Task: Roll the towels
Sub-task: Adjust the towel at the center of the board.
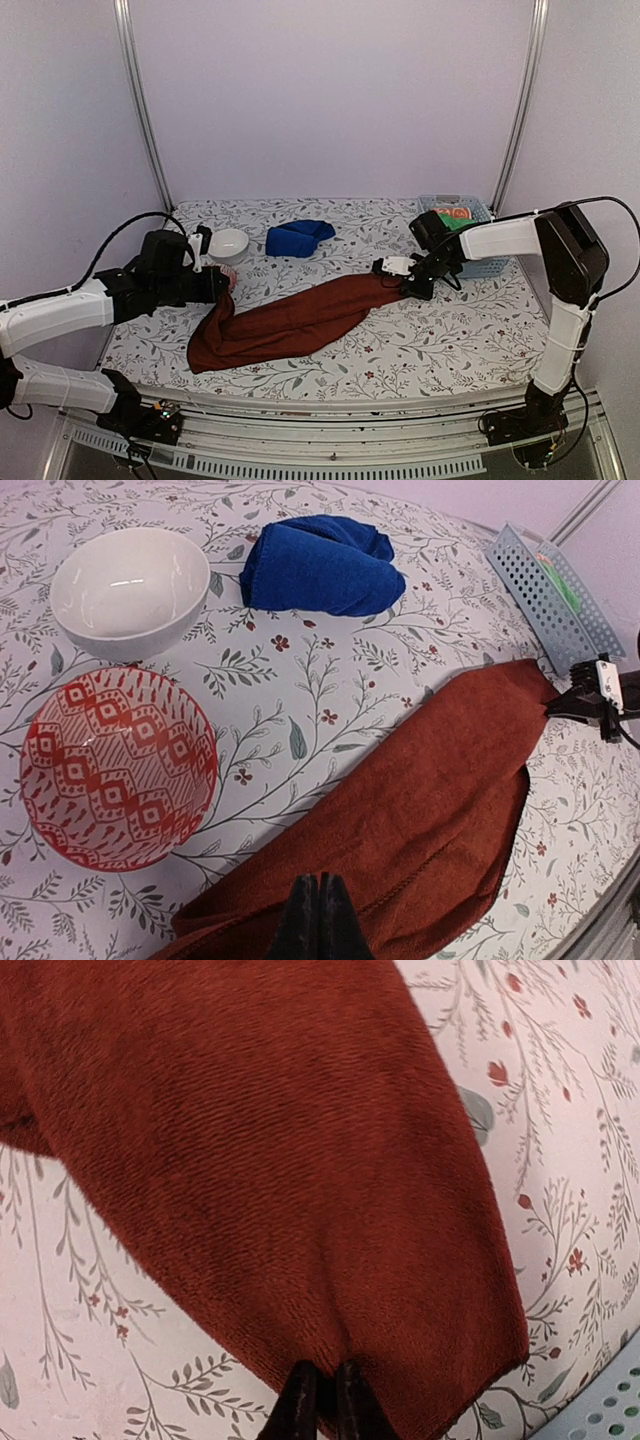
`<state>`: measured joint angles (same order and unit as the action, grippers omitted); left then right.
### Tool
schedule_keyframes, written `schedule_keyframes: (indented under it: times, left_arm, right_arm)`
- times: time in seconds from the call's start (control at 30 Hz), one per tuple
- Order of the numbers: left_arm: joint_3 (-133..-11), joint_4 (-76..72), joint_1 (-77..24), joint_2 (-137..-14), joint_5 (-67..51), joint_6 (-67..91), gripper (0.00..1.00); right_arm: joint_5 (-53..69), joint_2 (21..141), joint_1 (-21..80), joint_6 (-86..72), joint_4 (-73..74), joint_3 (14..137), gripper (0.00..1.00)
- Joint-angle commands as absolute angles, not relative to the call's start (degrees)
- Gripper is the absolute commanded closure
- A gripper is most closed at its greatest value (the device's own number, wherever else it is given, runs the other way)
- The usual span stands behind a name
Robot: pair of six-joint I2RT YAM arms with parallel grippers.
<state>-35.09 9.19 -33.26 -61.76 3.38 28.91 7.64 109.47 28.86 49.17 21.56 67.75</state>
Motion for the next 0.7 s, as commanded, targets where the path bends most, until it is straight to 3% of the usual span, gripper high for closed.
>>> schedule_keyframes:
  times: [0.0,0.4,0.53,0.67]
  left_arm:
    - [-37.01,10.69,-32.45,-60.01,4.49,27.24,1.00]
    - [-43.93,22.15,-31.99,-43.78,9.64,22.84,1.00]
    - [-44.38,23.97,-32.08,-34.01,10.27,23.10,1.00]
    - [-41.36,27.02,-32.08,-31.64,6.21,25.97,1.00]
  right_arm:
    - [10.82,108.09,28.74,48.25,30.09,71.14,0.97]
    - [23.77,79.59,28.76,47.56,53.50,70.99,0.98]
    - [22.55,70.66,28.51,47.72,55.91,67.61,0.98]
    - [19.98,64.31,26.58,47.39,55.28,60.72,0.98]
